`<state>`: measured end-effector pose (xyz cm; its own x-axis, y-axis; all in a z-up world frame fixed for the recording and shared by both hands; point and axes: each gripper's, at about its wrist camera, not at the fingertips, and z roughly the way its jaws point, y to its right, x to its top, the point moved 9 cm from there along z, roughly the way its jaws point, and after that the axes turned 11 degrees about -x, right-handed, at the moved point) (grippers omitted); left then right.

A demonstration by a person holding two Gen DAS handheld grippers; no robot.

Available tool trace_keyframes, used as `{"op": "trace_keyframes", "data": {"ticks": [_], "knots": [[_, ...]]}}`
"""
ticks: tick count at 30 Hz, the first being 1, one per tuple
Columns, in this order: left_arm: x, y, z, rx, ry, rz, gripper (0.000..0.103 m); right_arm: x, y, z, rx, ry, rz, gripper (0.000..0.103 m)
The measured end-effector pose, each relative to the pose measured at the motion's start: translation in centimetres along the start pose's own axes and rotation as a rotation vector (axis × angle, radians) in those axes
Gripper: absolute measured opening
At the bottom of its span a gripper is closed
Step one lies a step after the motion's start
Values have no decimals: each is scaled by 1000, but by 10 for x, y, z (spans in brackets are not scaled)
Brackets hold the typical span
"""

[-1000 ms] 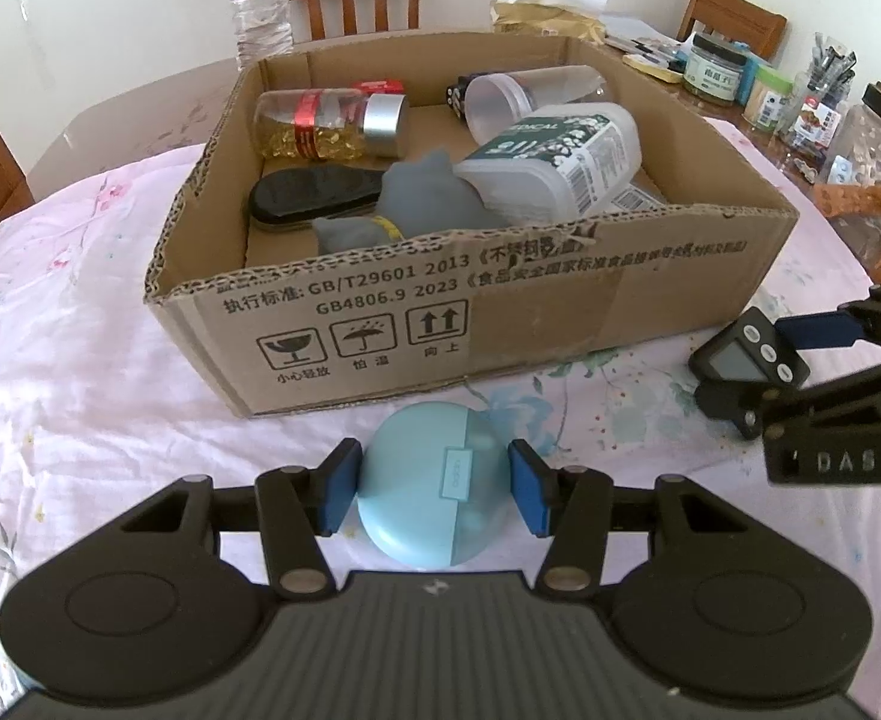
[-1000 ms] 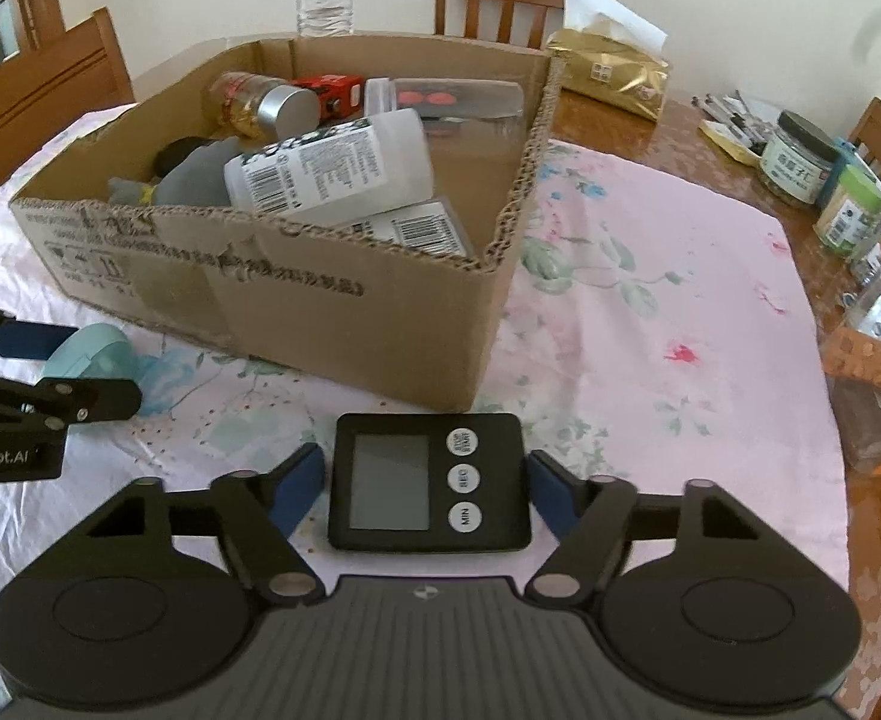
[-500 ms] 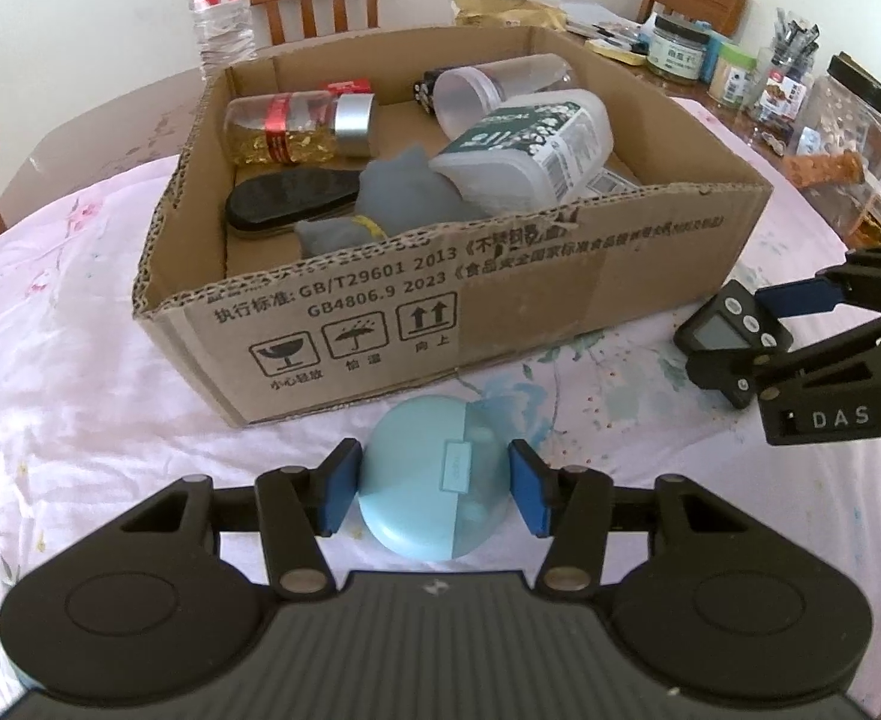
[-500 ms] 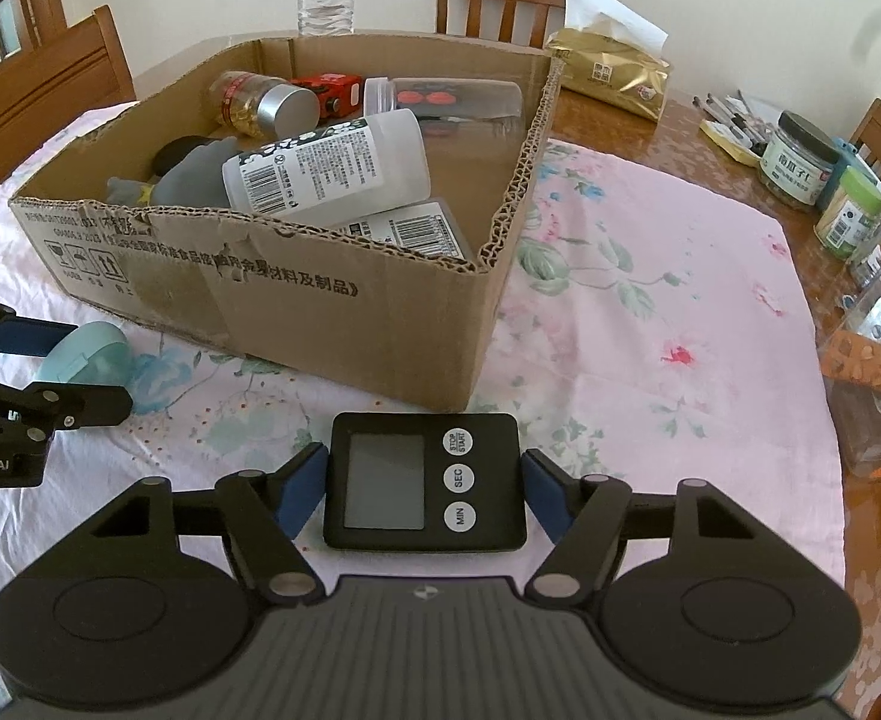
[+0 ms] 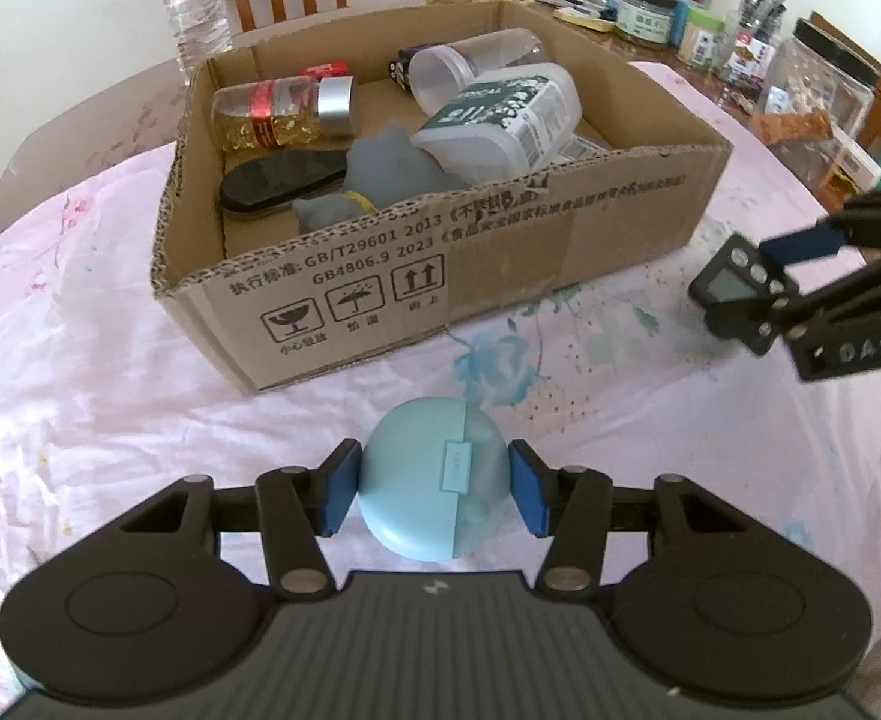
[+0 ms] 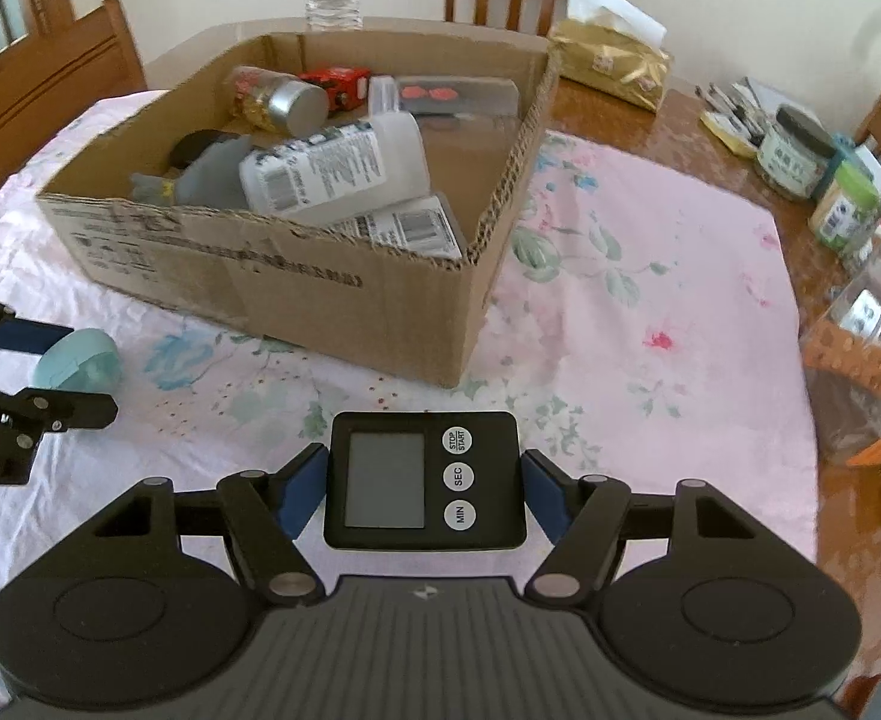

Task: Organize rigid objects
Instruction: 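Grasp the light blue round case with the left tool while the right tool grasps the black timer, then drop the black timer into the box with the right tool while the left tool drops the blue case in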

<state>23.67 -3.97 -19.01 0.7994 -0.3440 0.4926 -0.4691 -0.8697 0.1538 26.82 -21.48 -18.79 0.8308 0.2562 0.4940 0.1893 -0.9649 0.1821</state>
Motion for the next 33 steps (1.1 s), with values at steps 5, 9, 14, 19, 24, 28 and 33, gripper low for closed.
{"op": "trace_keyframes", "data": {"ticks": [5,9,14,19,24,28,33], "knots": [[2,2,-19,-14,-2,32,52,14,5,-35,32,40,-52,74],[6,2,-34,-25,3,41,52,41,10,-64,67,116,-42,74],[16,5,-47,-39,25,53,52,81,6,-70,86,199,-26,74],[25,8,-57,-39,51,68,52,101,0,-48,84,208,-15,74],[32,8,-67,-37,72,70,52,104,-4,-42,73,226,-21,103],[40,5,-73,-32,87,74,52,99,-4,-53,89,227,-4,103],[57,-1,-77,-20,113,77,52,92,-3,-65,77,218,24,103]]}}
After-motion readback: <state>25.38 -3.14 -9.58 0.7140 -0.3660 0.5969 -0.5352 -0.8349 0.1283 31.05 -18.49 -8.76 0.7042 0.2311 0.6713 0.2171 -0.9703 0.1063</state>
